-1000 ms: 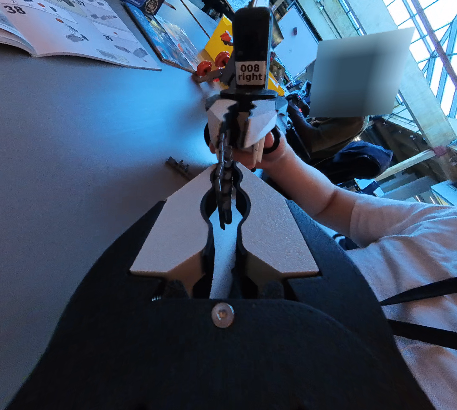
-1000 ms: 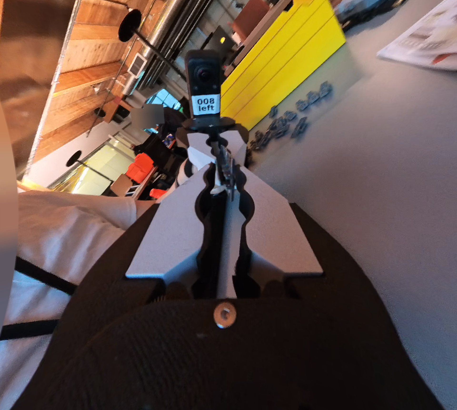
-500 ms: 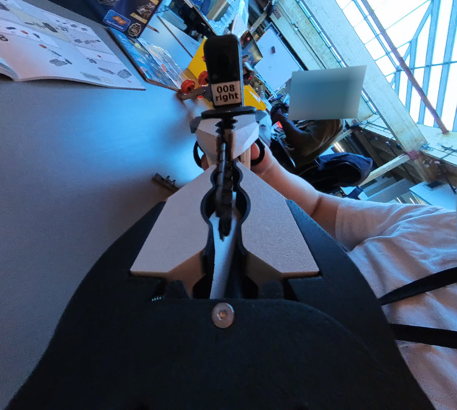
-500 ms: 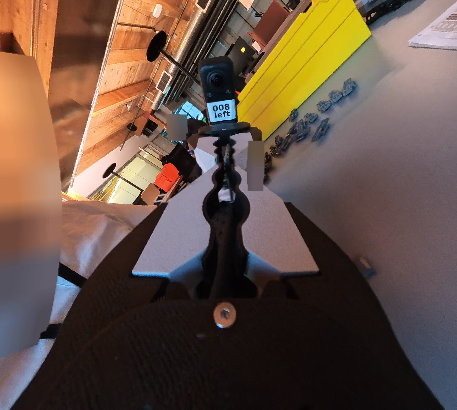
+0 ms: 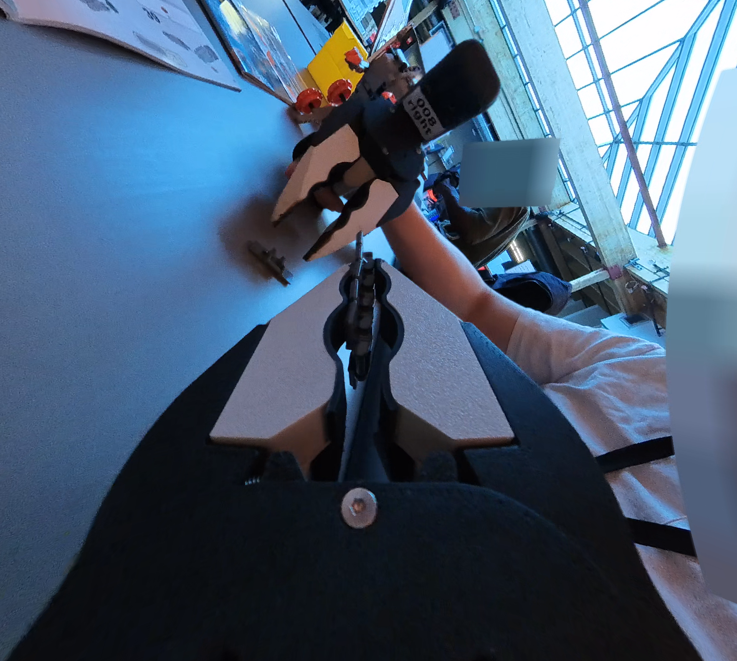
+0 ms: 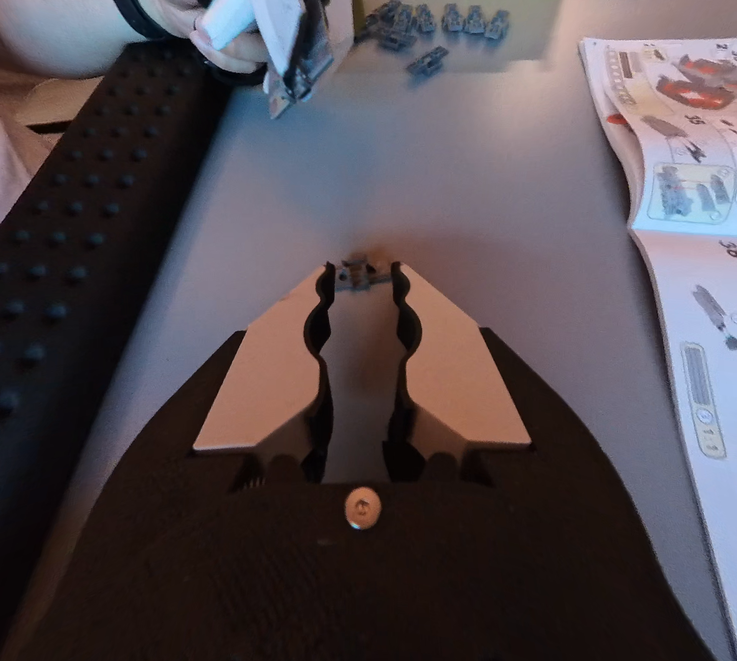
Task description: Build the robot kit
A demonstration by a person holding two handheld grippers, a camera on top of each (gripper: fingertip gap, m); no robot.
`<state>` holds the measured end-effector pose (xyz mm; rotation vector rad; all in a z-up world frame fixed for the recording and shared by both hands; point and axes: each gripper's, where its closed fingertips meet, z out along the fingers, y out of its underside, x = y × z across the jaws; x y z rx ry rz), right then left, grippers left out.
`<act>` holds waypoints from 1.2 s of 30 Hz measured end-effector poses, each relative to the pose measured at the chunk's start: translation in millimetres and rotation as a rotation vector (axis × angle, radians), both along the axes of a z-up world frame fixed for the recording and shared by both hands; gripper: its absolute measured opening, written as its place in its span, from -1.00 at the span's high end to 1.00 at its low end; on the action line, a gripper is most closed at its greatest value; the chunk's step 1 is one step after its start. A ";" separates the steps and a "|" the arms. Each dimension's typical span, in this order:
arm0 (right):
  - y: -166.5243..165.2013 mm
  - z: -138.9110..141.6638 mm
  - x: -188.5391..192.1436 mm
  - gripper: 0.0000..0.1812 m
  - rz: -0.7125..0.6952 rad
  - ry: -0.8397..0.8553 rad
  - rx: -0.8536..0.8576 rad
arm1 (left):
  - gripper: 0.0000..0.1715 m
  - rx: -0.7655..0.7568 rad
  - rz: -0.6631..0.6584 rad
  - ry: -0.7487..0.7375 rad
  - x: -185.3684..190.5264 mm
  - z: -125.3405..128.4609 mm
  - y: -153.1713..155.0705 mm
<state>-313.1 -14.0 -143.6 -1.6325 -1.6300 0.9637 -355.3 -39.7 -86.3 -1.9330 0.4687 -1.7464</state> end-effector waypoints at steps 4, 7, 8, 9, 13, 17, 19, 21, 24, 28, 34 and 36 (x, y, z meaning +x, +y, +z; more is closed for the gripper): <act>-6.5 -13.5 -4.5 0.79 0.029 -0.087 0.022 | 0.94 -0.025 -0.021 -0.003 1.8 -2.5 -1.1; -8.8 -15.9 -8.2 0.80 0.038 -0.102 0.030 | 0.94 -0.043 -0.030 -0.005 2.8 -4.4 -1.2; -7.7 -15.5 -9.0 0.88 0.031 -0.101 0.032 | 0.94 -0.049 -0.030 -0.003 2.9 -5.4 -0.7; -7.8 -16.2 -9.2 0.88 0.030 -0.106 0.032 | 0.94 -0.055 -0.030 -0.003 2.9 -6.1 -0.3; -10.1 -11.3 -12.0 0.91 0.032 -0.091 0.100 | 0.94 -0.071 -0.018 0.000 1.8 -8.5 1.9; -18.9 33.9 -27.3 0.91 -0.014 0.042 0.272 | 0.94 -0.105 0.026 0.043 -1.6 -18.4 8.5; -24.6 46.4 -33.2 0.91 -0.032 0.060 0.364 | 0.94 -0.114 0.028 0.056 -1.7 -21.1 9.2; -24.6 42.5 -34.8 0.91 -0.052 0.002 0.444 | 0.93 -0.121 0.015 0.078 0.3 -24.6 7.5; -20.6 33.0 -34.4 0.91 -0.065 -0.089 0.528 | 0.93 -0.118 -0.020 0.113 5.2 -28.8 2.5; -24.0 32.3 -37.2 0.91 -0.054 -0.112 0.549 | 0.93 -0.107 -0.010 0.148 5.6 -32.5 3.2; -27.6 23.1 -40.3 0.91 -0.040 -0.207 0.623 | 0.93 -0.096 -0.001 0.182 5.3 -35.8 4.3; -25.9 22.5 -40.7 0.91 -0.049 -0.220 0.631 | 0.92 -0.090 -0.001 0.182 5.1 -35.3 4.4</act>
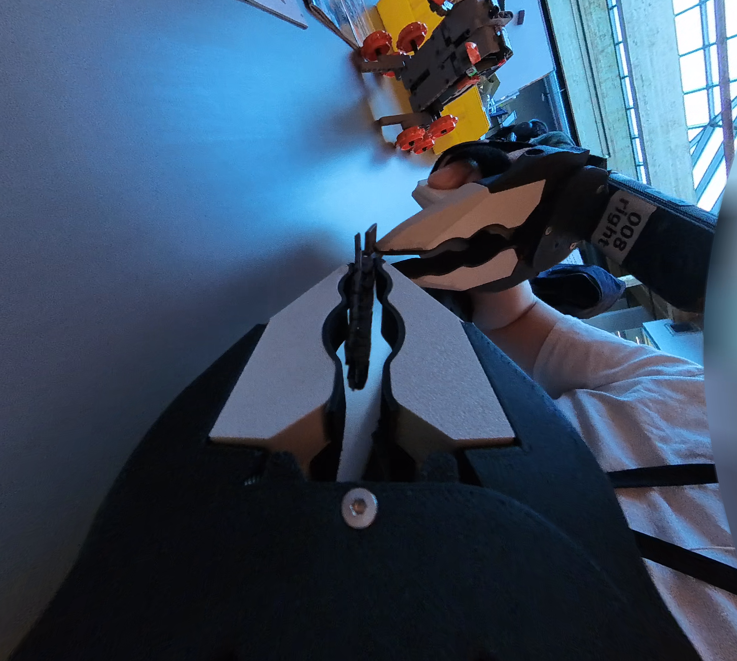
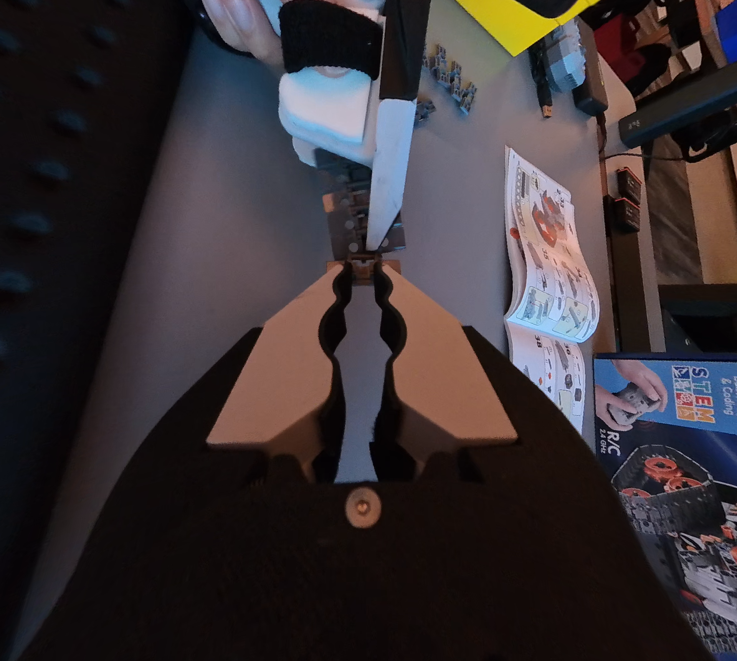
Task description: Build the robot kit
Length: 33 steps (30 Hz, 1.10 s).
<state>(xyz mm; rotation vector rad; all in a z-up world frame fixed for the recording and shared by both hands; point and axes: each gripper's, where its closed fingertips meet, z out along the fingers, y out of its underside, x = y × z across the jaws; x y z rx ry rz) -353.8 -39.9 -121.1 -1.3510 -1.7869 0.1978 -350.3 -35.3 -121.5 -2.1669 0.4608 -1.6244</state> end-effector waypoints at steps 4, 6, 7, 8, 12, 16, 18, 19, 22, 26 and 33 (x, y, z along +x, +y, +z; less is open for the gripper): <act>1.2 0.5 -1.1 0.91 -0.027 0.006 -0.028 | 0.93 0.013 0.010 0.013 -1.3 -0.6 1.3; 0.8 -0.6 -1.1 0.91 -0.024 -0.010 -0.013 | 0.93 0.020 0.008 0.027 -1.3 -1.7 1.1; 0.8 -0.9 -1.0 0.91 -0.023 -0.015 -0.003 | 0.93 0.021 0.008 0.031 -1.2 -2.0 1.0; 0.7 -1.3 -0.7 0.91 -0.021 -0.022 0.005 | 0.93 0.021 0.008 0.034 -1.1 -2.5 1.0; 2.1 -0.7 0.5 0.90 -0.019 -0.051 0.063 | 0.93 0.016 0.009 0.054 -1.8 -5.7 1.2; 1.6 -2.4 -0.4 0.90 -0.008 -0.074 0.097 | 0.93 0.025 -0.005 0.081 -0.3 -8.7 -0.5; 2.0 -5.4 0.2 0.90 0.002 -0.100 0.126 | 0.92 0.035 -0.009 0.093 0.3 -9.4 -1.0; 1.5 -6.6 0.3 0.90 0.007 -0.113 0.136 | 0.88 0.039 -0.016 0.087 1.1 -8.3 -1.9; 1.2 -7.1 -0.2 0.90 0.012 -0.139 0.170 | 0.85 0.042 -0.018 0.083 1.2 -7.5 -2.2; 1.0 -4.4 -2.9 0.90 -0.001 -0.148 0.199 | 0.92 0.087 -0.005 0.117 -1.3 -7.9 0.1; 1.3 -3.3 -3.7 0.91 0.001 -0.150 0.206 | 0.92 0.018 -0.007 0.051 -1.6 -5.5 0.1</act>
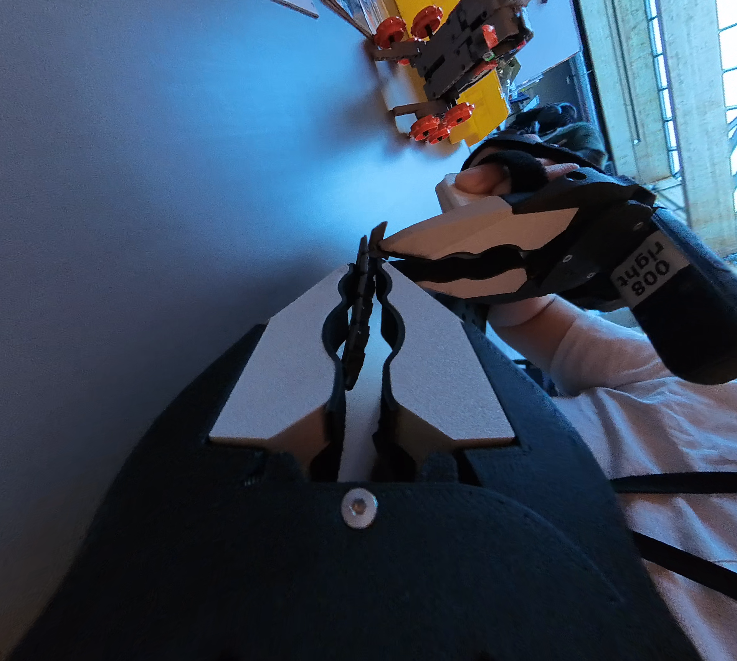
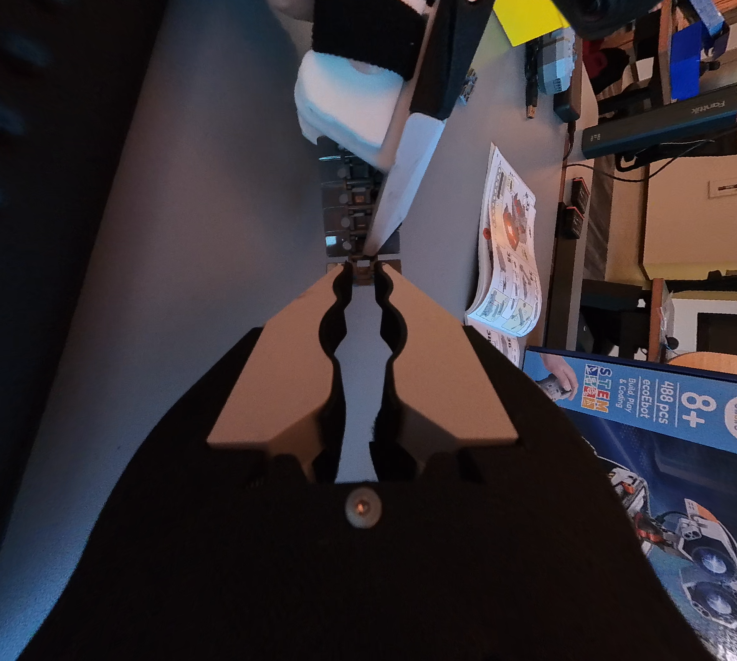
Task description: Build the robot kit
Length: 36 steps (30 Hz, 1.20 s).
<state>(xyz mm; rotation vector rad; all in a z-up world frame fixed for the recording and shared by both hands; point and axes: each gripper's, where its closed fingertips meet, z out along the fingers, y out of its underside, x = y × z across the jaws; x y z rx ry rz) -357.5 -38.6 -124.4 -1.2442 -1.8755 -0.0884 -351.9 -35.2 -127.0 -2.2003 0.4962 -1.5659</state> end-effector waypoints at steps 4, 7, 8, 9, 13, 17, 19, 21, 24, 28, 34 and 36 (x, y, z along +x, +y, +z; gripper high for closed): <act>0.0 -0.6 -0.1 0.90 0.002 -0.008 0.001 | 0.92 -0.044 -0.004 -0.029 0.0 0.0 -0.4; 0.1 0.7 -0.5 0.90 0.002 -0.005 0.000 | 0.89 -0.112 -0.009 -0.098 -0.7 3.8 -0.9; 0.1 1.1 -0.5 0.90 0.000 -0.001 -0.007 | 0.86 -0.128 -0.012 -0.119 -0.6 5.4 -1.2; 0.0 1.2 -0.5 0.90 -0.002 0.006 -0.018 | 0.84 -0.139 -0.017 -0.132 -0.4 6.2 -1.7; -0.7 1.5 -0.7 0.91 -0.011 0.060 -0.096 | 0.83 -0.169 -0.020 -0.158 -0.2 7.3 -1.9; -1.5 6.6 -1.3 0.91 -0.008 0.124 -0.161 | 0.90 -0.213 -0.013 -0.204 -1.1 10.3 -0.6; -1.4 8.6 -1.4 0.91 -0.008 0.143 -0.183 | 0.90 -0.232 -0.010 -0.227 -1.2 12.1 -0.1; -1.0 8.6 -1.4 0.91 -0.010 0.154 -0.200 | 0.90 -0.242 -0.007 -0.235 -1.2 12.4 0.2; -1.4 8.2 -1.4 0.90 -0.009 0.165 -0.226 | 0.91 -0.240 -0.009 -0.228 -1.0 12.0 -0.4; -2.0 9.6 -1.2 0.90 -0.008 0.187 -0.259 | 0.88 -0.224 -0.019 -0.235 -0.6 14.6 -1.7; -1.3 8.0 -1.9 0.90 -0.036 0.184 -0.276 | 0.92 -0.211 -0.006 -0.210 -1.7 11.7 -0.4; -1.0 7.9 -1.5 0.90 -0.048 0.180 -0.284 | 0.93 -0.180 -0.004 -0.189 -1.4 10.9 -0.3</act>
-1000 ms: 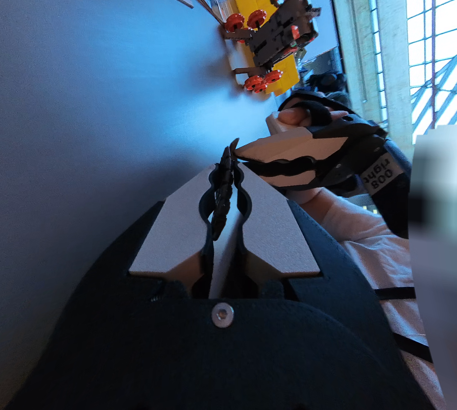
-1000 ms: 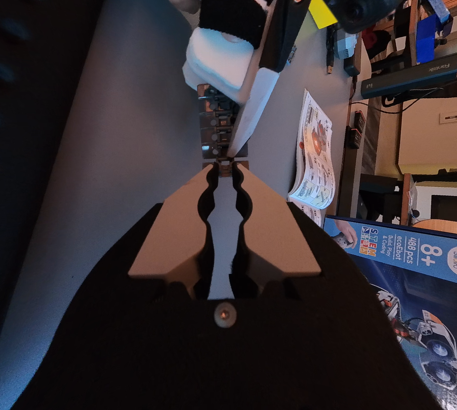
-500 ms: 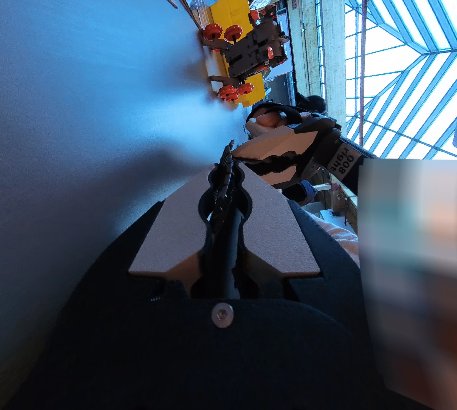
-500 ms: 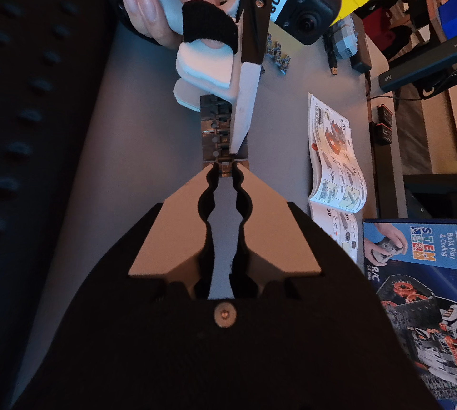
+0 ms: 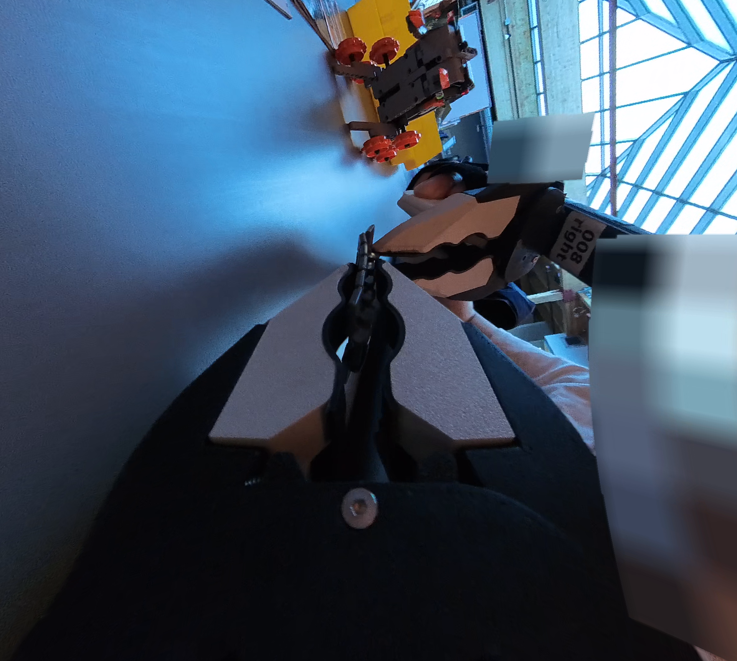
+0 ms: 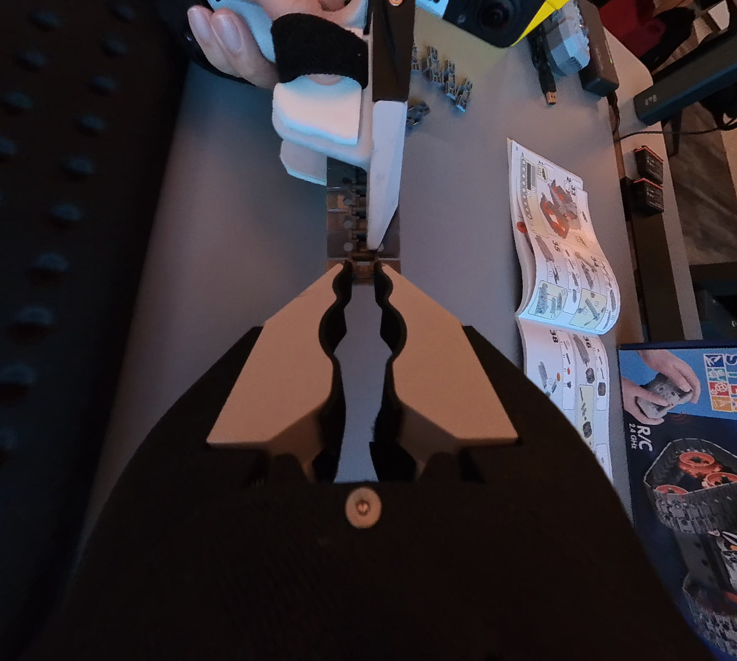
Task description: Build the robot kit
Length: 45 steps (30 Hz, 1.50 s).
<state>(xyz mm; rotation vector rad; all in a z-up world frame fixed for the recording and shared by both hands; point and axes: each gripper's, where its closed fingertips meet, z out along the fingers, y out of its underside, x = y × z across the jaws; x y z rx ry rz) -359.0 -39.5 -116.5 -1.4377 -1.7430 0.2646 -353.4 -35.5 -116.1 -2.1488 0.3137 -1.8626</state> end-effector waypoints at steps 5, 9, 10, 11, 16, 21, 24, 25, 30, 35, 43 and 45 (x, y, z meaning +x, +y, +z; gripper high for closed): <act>1.2 -7.9 1.6 0.90 -0.004 -0.044 0.019 | 0.88 0.051 -0.002 0.073 1.5 -7.1 -0.5; 3.2 -7.6 0.3 0.90 -0.019 -0.062 0.065 | 0.93 0.136 0.015 0.136 -0.8 -8.8 2.2; 3.7 -7.0 0.1 0.91 -0.022 -0.065 0.076 | 0.93 0.172 0.019 0.156 -1.1 -8.3 2.7; 4.4 -6.7 0.2 0.90 -0.024 -0.069 0.088 | 0.93 0.205 0.025 0.176 -1.2 -8.2 3.2; 6.9 -8.5 1.7 0.91 -0.038 -0.096 0.130 | 0.78 0.236 0.013 0.165 0.9 -5.3 1.5; 12.0 -7.6 -0.3 0.91 -0.080 -0.152 0.267 | 0.93 0.369 0.074 0.279 -3.9 -9.6 10.6; 15.7 -6.1 -1.9 0.91 -0.112 -0.193 0.380 | 0.93 0.426 0.112 0.316 -6.3 -7.9 14.1; 16.9 -5.4 -2.6 0.91 -0.123 -0.201 0.413 | 0.93 0.441 0.126 0.327 -7.2 -7.3 15.5; 24.8 -2.4 -4.5 0.91 -0.188 -0.224 0.510 | 0.86 0.536 0.173 0.371 -8.8 -1.7 20.0; 29.7 5.5 -6.1 0.91 -0.251 -0.231 0.583 | 0.87 0.593 0.228 0.359 -11.6 6.8 24.4; 32.2 12.7 -6.2 0.90 -0.310 -0.219 0.609 | 0.93 0.672 0.282 0.406 -12.2 12.0 29.5; 33.0 13.6 -5.3 0.90 -0.321 -0.218 0.613 | 0.92 0.670 0.290 0.408 -10.9 12.7 30.2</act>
